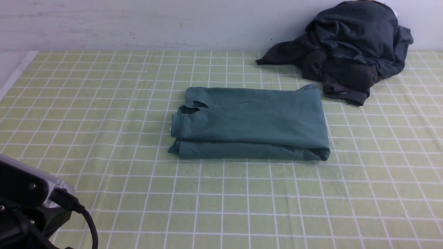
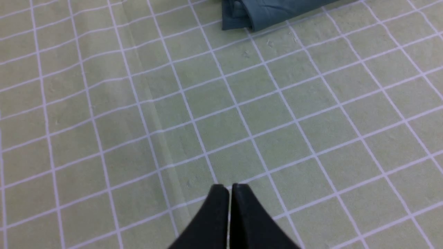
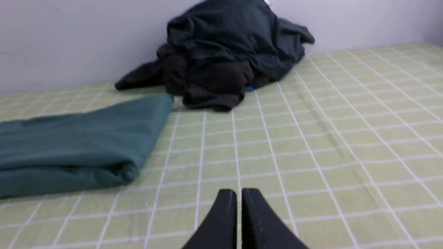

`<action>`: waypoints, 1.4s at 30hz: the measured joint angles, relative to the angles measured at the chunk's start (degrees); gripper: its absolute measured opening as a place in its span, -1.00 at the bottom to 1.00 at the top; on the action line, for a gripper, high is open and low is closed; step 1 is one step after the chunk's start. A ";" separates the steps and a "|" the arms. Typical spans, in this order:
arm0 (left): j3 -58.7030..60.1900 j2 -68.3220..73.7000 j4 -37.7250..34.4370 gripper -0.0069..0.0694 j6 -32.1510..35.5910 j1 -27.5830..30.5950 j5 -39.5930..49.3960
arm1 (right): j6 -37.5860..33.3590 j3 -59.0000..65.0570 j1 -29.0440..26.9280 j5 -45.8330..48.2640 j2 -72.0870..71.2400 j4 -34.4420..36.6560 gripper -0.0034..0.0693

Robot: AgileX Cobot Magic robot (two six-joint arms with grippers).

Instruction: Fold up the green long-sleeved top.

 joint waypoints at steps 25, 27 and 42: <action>1.19 -3.08 0.09 -0.83 0.00 -0.87 1.06 | -0.43 -0.05 -0.28 1.25 0.00 0.23 -0.87; 4.59 -10.44 -0.21 -0.83 0.00 -1.06 1.06 | -0.44 -0.05 -0.28 1.25 0.00 0.23 -0.87; 26.86 -38.84 6.13 -0.83 -3.50 4.11 -22.08 | -0.44 -0.05 -0.28 1.25 0.00 0.23 -0.87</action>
